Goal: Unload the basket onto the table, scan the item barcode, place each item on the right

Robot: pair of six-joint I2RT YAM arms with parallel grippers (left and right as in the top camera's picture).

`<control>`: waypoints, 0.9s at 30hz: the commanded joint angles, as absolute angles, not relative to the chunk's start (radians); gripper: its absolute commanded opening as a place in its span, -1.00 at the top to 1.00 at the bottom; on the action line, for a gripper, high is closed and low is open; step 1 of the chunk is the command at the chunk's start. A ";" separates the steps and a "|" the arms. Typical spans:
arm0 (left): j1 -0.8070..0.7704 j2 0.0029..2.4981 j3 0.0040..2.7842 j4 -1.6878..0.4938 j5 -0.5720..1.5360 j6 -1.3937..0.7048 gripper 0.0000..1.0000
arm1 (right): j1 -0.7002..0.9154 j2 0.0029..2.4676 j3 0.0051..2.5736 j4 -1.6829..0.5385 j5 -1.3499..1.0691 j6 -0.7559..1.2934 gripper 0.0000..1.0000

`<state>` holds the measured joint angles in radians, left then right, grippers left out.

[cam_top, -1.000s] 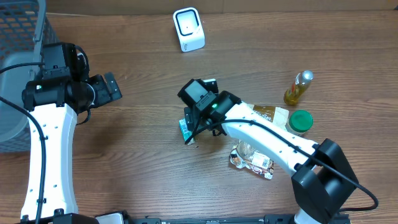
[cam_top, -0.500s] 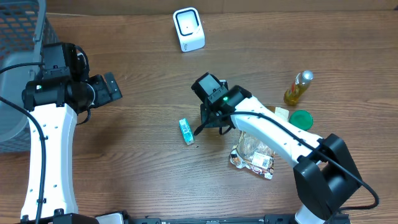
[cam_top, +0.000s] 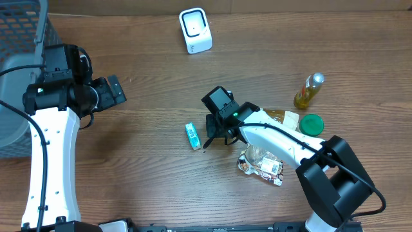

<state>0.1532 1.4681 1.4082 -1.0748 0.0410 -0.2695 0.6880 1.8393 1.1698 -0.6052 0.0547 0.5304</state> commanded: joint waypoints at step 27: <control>0.157 1.460 1.422 -1.074 0.050 -0.276 -0.99 | 0.689 1.842 1.100 -0.550 -0.107 0.535 0.93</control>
<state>0.1532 1.4681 1.4082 -1.0748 0.0410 -0.2695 0.6880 1.8397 1.1049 -0.5541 -0.0593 0.5312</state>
